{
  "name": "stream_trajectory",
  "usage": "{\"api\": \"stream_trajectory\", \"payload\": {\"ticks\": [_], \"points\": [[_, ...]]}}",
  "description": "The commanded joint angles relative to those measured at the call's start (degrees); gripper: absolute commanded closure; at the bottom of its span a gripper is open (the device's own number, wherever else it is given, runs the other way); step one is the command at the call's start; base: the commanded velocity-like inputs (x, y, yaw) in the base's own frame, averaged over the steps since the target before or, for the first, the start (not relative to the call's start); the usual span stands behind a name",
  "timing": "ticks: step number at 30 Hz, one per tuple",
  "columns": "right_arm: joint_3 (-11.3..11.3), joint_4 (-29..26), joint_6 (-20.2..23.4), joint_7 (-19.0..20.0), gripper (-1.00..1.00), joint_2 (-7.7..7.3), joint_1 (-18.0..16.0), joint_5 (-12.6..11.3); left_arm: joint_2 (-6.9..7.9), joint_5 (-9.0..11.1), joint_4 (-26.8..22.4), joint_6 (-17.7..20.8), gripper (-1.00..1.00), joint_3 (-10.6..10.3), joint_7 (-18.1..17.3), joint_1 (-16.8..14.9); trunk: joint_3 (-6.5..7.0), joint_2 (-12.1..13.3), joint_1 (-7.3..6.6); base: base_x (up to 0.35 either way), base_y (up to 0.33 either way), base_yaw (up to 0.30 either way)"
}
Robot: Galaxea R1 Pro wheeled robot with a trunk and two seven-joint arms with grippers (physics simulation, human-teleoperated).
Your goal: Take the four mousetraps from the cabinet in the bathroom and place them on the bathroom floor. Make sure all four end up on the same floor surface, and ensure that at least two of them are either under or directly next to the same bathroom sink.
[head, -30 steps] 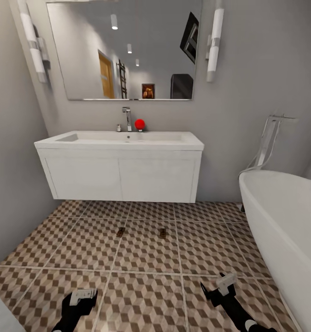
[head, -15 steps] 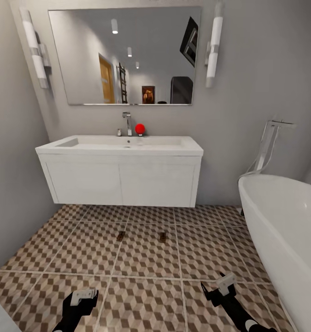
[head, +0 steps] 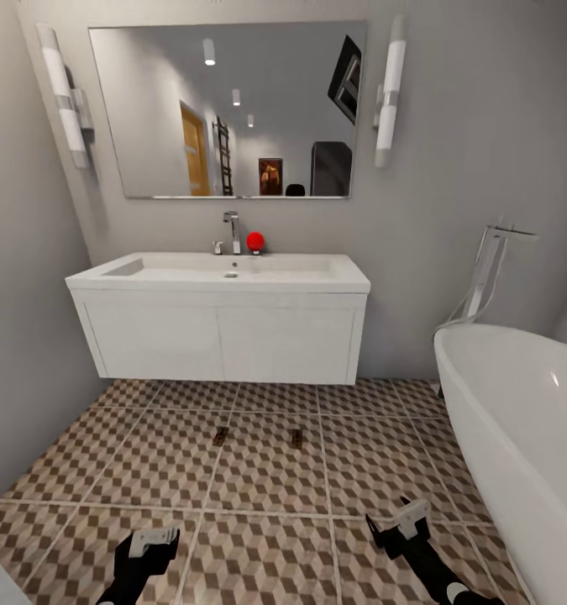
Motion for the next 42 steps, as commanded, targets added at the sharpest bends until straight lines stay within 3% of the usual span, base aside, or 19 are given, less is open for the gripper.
{"api": "stream_trajectory", "payload": {"ticks": [1,42], "points": [[-0.36,0.03,-0.15,0.30,-1.00,-0.02,-0.03,0.25,-0.03,0.56,0.22,-0.33,-1.00,-0.47,-0.17,-0.09,0.13,0.39,-0.24,0.000,0.000,0.000],[-0.36,0.03,-0.15,0.21,-1.00,-0.01,-0.03,0.25,-0.39,0.56,0.22,-0.33,-1.00,-0.48,-0.17,-0.09,7.49,16.83,-9.24,0.000,0.000,0.000]]}}
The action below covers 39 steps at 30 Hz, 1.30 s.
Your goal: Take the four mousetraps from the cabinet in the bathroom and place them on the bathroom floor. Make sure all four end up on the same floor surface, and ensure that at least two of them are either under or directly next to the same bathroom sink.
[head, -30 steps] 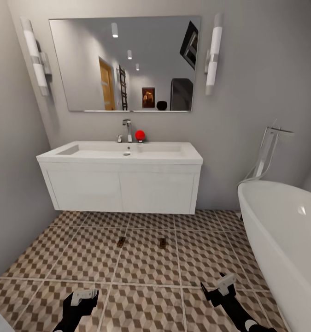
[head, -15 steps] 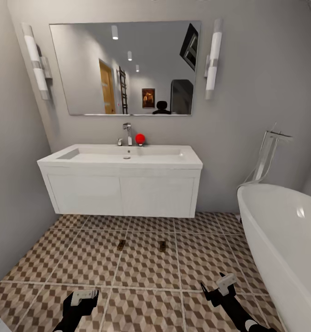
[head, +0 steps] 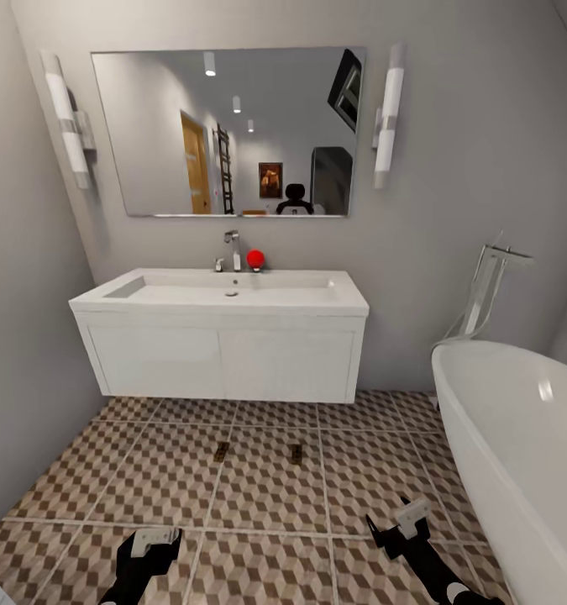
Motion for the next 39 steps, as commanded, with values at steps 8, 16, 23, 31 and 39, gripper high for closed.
{"api": "stream_trajectory", "payload": {"ticks": [8,16,23,31,39], "points": [[-0.37,0.03,-0.15,0.29,-1.00,-0.02,-0.03,0.25,-0.02,0.57,0.22,-0.26,-1.00,-0.48,-0.17,-0.09,1.38,3.19,-1.77,0.000,0.000,0.000],[-0.37,0.03,-0.15,0.29,-1.00,-0.02,-0.03,0.25,-0.10,0.57,0.22,-0.24,-1.00,-0.48,-0.17,-0.09,2.82,6.40,-3.53,0.000,0.000,0.000],[-0.37,0.03,-0.15,0.29,-1.00,-0.02,-0.03,0.25,-0.11,0.57,0.22,-0.24,-1.00,-0.48,-0.17,-0.09,4.08,9.21,-5.07,0.000,0.000,0.000],[-0.37,0.03,-0.15,0.29,-1.00,-0.02,-0.03,0.25,-0.11,0.57,0.22,-0.24,-1.00,-0.48,-0.17,-0.09,5.51,12.42,-6.82,0.000,0.000,0.000],[-0.37,0.03,-0.15,0.29,-1.00,-0.02,-0.03,0.25,-0.11,0.57,0.22,-0.24,-1.00,-0.48,-0.17,-0.09,6.95,15.63,-8.58,0.000,0.000,0.000]]}}
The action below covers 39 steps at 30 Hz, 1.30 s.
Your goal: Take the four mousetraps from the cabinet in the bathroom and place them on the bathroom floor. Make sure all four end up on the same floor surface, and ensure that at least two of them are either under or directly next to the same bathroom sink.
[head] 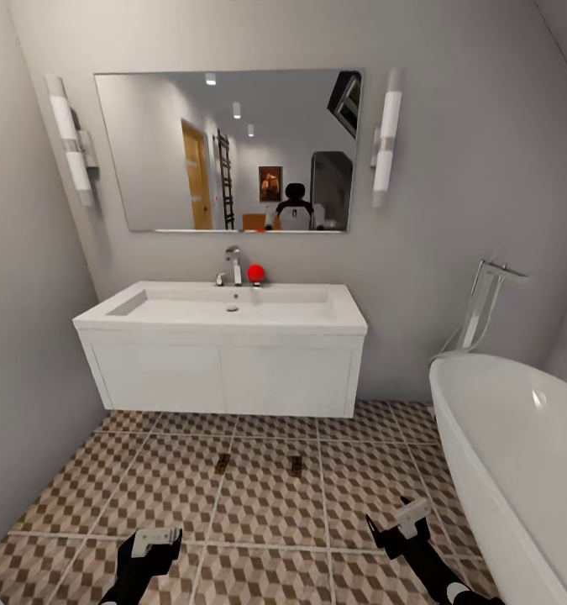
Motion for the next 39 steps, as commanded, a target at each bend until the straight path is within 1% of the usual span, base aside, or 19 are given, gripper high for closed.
{"api": "stream_trajectory", "payload": {"ticks": [1,10,19,39], "points": [[-0.37,0.03,-0.15,0.30,-1.00,-0.02,-0.04,0.25,-0.02,0.57,0.22,-0.33,-1.00,-0.49,-0.17,-0.09,0.13,0.38,-0.23,0.000,0.000,0.000],[-0.37,0.03,-0.08,0.30,-1.00,0.01,-0.04,0.25,-0.02,0.57,0.22,-0.33,-1.00,-0.49,-0.17,-0.09,1.74,3.99,-2.21,0.000,0.000,0.000],[-0.37,0.03,1.33,0.37,-1.00,0.07,-0.04,0.25,-0.03,0.57,0.22,-0.33,-1.00,-0.49,-0.17,-0.09,3.36,7.60,-4.18,0.000,0.000,0.000],[-0.37,0.03,1.65,0.37,-1.00,0.07,-0.04,0.25,-0.68,0.57,0.22,-0.33,-1.00,-0.49,-0.17,-0.09,6.95,15.63,-8.58,0.000,0.000,0.000]]}}
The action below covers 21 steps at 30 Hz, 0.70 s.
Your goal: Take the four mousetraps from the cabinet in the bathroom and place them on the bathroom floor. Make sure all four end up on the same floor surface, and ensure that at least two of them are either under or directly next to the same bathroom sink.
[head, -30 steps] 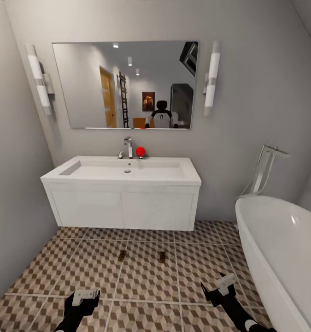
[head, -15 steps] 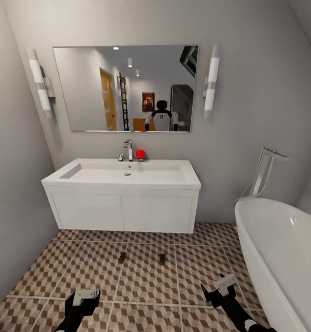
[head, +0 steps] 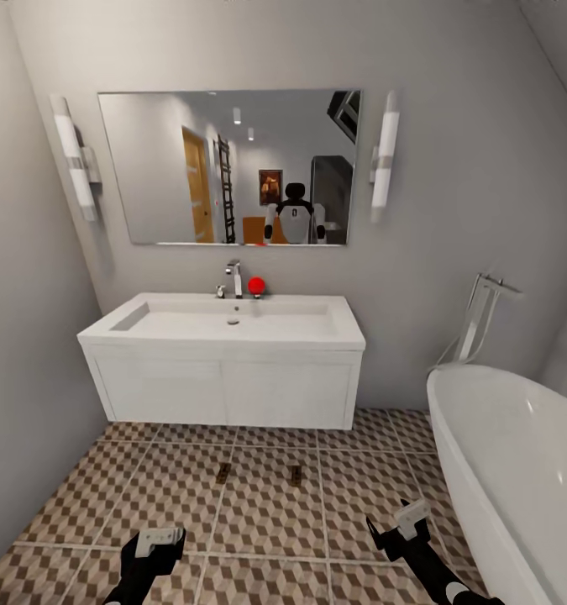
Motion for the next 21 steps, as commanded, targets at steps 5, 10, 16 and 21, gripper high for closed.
{"api": "stream_trajectory", "payload": {"ticks": [5,10,16,21], "points": [[-0.35,0.03,-0.12,0.28,-1.00,-0.02,-0.04,0.25,-0.05,0.57,0.22,-0.33,-1.00,-0.48,-0.17,-0.10,0.84,1.98,-1.11,0.000,0.000,0.000],[-0.35,0.03,-0.11,0.28,-1.00,-0.02,-0.04,0.25,-0.05,0.57,0.22,-0.33,-1.00,-0.48,-0.17,-0.10,1.74,3.99,-2.20,0.000,0.000,0.000],[-0.35,0.03,-0.11,0.29,-1.00,-0.02,-0.04,0.25,-0.06,0.57,0.22,-0.33,-1.00,-0.48,-0.17,-0.10,2.82,6.40,-3.52,0.000,0.000,0.000],[-0.35,0.03,-0.10,0.29,-1.00,-0.02,-0.04,0.25,-0.06,0.57,0.22,-0.33,-1.00,-0.48,-0.17,-0.10,3.71,8.40,-4.62,0.000,0.000,0.000]]}}
